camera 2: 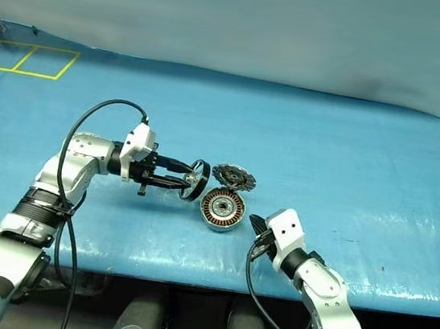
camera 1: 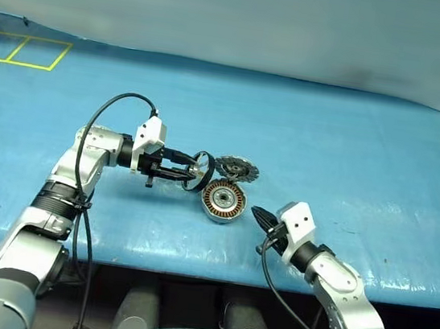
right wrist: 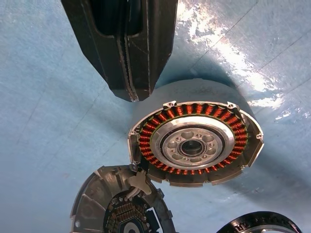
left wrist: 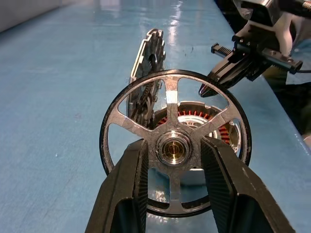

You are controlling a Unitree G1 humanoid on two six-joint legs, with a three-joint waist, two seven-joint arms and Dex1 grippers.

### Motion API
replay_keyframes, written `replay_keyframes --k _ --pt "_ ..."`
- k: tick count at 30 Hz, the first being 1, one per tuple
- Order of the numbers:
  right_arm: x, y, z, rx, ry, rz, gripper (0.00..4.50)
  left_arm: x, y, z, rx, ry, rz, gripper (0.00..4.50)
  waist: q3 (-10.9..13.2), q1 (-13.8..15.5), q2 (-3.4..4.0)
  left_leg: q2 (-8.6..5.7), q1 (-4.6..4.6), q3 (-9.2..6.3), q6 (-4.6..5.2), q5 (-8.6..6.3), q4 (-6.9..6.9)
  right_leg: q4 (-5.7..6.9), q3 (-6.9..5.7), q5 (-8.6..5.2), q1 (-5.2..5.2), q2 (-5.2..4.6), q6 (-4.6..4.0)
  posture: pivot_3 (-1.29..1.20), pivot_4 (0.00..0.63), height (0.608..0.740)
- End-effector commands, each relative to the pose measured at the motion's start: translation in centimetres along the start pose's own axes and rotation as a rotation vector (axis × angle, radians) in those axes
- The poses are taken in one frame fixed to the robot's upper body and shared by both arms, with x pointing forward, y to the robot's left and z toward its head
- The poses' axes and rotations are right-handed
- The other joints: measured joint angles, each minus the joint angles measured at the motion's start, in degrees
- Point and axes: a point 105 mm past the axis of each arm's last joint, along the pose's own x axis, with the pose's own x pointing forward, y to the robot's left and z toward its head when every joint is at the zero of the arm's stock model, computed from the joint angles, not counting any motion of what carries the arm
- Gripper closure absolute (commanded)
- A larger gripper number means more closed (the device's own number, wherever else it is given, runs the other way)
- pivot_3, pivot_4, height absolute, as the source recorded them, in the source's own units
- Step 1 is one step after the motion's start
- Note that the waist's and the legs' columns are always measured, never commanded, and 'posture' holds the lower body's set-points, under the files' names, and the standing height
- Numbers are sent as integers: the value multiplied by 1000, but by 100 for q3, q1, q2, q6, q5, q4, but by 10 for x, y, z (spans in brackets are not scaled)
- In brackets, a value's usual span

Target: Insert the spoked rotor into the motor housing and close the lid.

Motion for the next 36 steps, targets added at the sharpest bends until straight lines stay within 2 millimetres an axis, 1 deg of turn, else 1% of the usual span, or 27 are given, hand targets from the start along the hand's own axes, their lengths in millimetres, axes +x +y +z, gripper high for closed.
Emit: replay_keyframes --k 1,11,18,22,32,36 --pt "-5 -3 8 -7 -37 -13 4500 5 -1 18 62 -16 -57 2966 0 1 0 0 0 -1 0 0 0 0 0 0 -1 0 0 0 150 740" --pt "-8 -3 5 11 -36 -8 4500 20 -3 16 83 30 -145 2966 0 3 0 0 0 -1 0 0 1 0 1 0 1 0 0 0 150 740" --pt "-8 -2 5 7 -37 -12 4500 35 0 10 129 85 -163 2966 1 7 -1 -1 0 -1 0 0 2 0 0 0 1 1 0 0 150 740" --pt "-7 -1 4 7 -37 -14 4500 42 3 9 137 79 -166 2966 1 19 -1 -2 -2 -1 0 0 3 -1 1 0 2 0 0 0 150 740" --pt "-5 1 2 10 -32 -16 4500 50 6 13 152 61 -172 2966 1 31 -1 -3 -5 -4 0 0 3 -2 0 0 2 0 1 0 150 740" --pt "-5 1 1 8 -31 -19 4500 48 3 17 150 46 -192 2966 1 29 -2 -3 -5 -4 0 0 4 -2 0 1 2 0 1 0 150 740"
